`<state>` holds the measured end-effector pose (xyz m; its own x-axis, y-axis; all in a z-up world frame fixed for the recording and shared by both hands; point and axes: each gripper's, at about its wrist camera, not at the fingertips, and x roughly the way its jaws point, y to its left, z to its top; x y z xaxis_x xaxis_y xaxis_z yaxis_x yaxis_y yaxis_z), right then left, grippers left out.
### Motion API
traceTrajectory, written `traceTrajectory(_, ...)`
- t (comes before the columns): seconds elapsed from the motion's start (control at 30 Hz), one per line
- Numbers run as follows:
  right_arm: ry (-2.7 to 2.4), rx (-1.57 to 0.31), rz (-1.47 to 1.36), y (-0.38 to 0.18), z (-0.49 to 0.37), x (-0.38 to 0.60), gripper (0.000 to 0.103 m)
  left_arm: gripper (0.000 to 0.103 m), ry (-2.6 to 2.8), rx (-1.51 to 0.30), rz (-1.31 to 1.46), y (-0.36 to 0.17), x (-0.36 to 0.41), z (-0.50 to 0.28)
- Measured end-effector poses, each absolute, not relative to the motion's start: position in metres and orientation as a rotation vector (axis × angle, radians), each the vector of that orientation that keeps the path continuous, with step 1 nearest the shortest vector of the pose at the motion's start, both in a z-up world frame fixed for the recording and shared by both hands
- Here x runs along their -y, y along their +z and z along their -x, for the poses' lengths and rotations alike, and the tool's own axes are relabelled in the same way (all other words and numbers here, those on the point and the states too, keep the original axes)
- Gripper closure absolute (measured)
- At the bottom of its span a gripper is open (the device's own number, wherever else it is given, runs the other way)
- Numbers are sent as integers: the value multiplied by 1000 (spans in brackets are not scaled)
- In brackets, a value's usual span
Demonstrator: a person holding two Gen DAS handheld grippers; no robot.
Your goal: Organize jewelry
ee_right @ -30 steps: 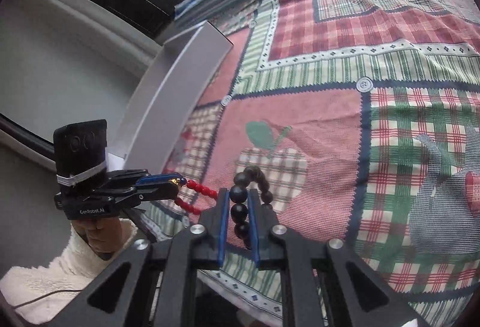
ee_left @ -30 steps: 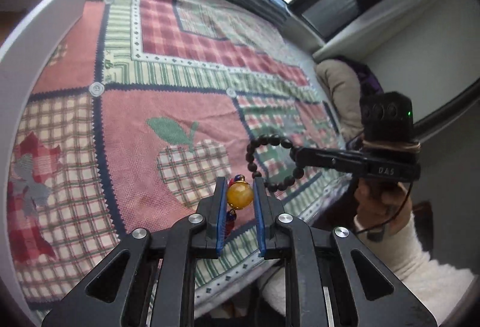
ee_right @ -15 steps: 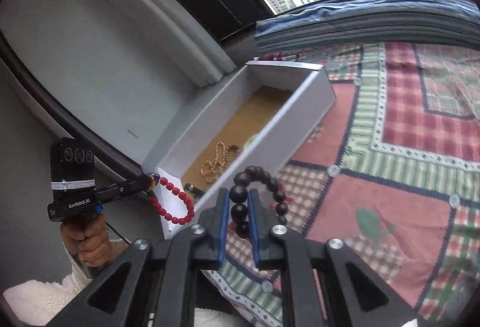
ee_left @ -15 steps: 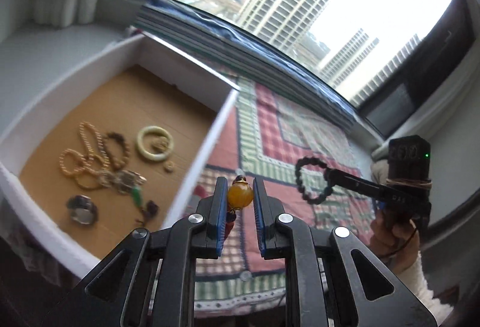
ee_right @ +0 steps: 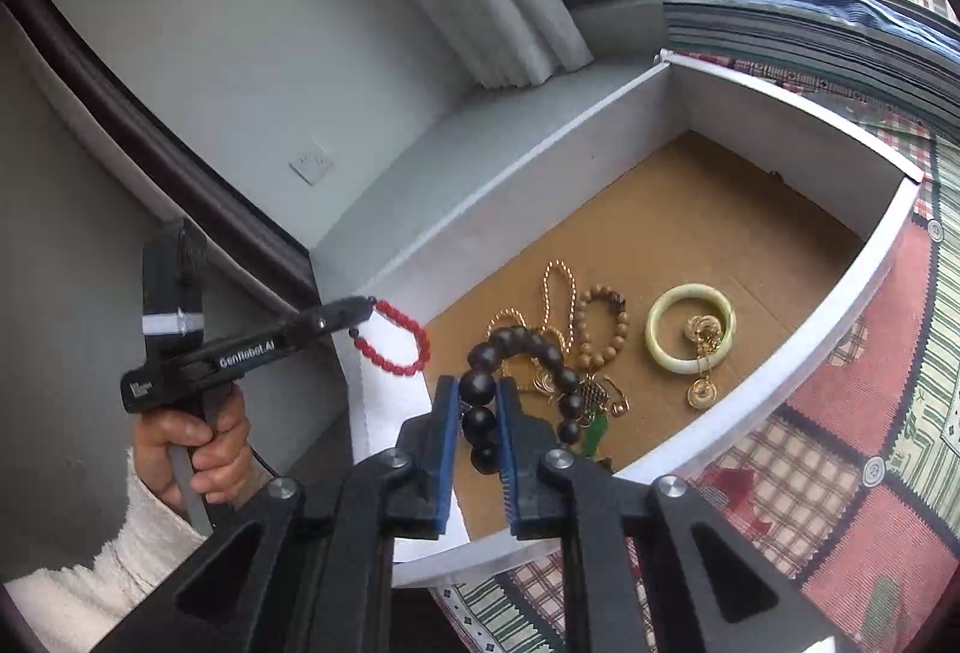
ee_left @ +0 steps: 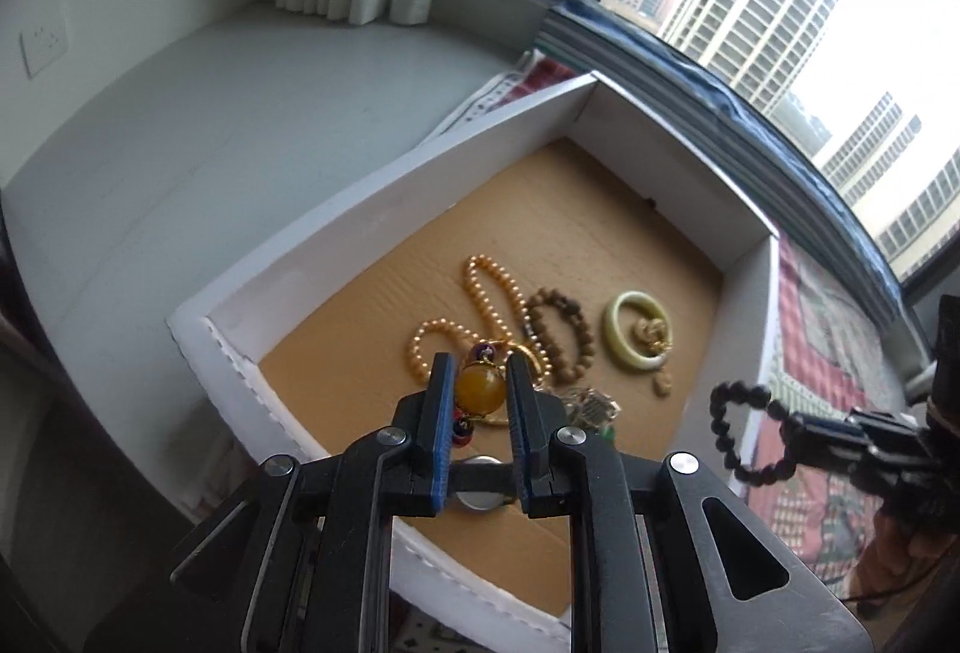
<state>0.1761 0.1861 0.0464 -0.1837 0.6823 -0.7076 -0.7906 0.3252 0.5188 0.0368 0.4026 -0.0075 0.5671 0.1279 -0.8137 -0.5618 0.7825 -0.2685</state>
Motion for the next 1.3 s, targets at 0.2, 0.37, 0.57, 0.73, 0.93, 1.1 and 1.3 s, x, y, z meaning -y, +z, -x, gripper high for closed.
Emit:
traceTrajectory(0.2,1320,-1198,370,6,-126,-233,87,87,457,-952,515,-39,-400,-40)
traceTrajectory(0.37,1290,-1193,358,3,-122,-235,51,28,520,-921,429,-31,-375,-35)
traceTrajectory(0.57,1125,-1026,375,35,-139,-209,38,1,713,-831,212,0,-332,-32)
traceTrajectory(0.73,1035,-953,400,48,-150,-192,36,1,816,-835,137,12,-305,-32)
traceTrajectory(0.93,993,-917,437,56,-150,-191,30,1,790,-863,152,19,-290,-28)
traceTrajectory(1.1,980,-880,480,60,-141,-193,27,1,764,-870,189,22,-287,-22)
traceTrajectory(1.3,967,-878,524,58,-135,-200,22,1,761,-892,245,17,-296,-18)
